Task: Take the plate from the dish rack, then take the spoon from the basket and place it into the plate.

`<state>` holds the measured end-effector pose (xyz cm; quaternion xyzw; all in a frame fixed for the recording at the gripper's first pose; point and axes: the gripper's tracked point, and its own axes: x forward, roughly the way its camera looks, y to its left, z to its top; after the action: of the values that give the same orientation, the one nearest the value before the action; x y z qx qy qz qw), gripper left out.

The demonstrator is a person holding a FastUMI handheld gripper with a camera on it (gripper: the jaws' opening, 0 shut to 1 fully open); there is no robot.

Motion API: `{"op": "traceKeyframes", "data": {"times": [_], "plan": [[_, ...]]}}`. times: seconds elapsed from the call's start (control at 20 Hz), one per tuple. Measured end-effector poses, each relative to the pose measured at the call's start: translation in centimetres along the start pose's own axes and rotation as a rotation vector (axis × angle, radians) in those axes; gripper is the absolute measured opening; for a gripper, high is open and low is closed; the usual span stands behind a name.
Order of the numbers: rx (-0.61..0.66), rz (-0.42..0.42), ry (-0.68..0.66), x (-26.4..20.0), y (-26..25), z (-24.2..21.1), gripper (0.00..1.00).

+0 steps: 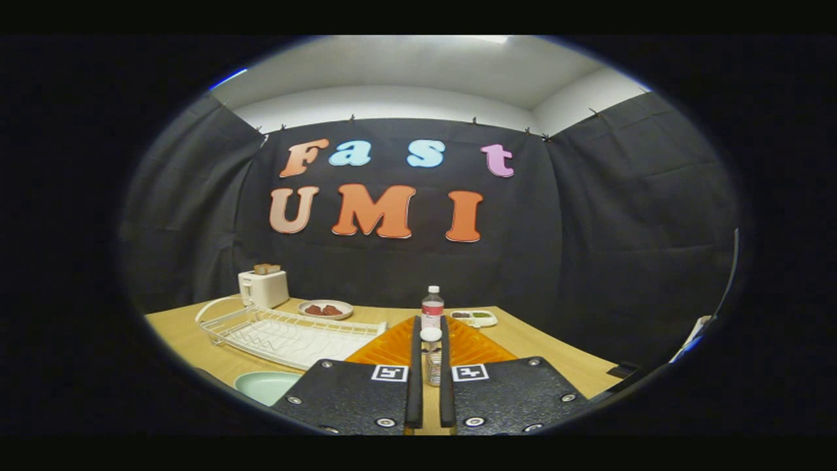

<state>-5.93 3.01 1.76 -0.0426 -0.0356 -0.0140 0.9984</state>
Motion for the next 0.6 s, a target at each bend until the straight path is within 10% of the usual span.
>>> {"op": "traceKeyframes", "data": {"times": [0.6], "plan": [[0.044,0.19,0.052,-5.2,9.6,-2.3,0.1]]}}
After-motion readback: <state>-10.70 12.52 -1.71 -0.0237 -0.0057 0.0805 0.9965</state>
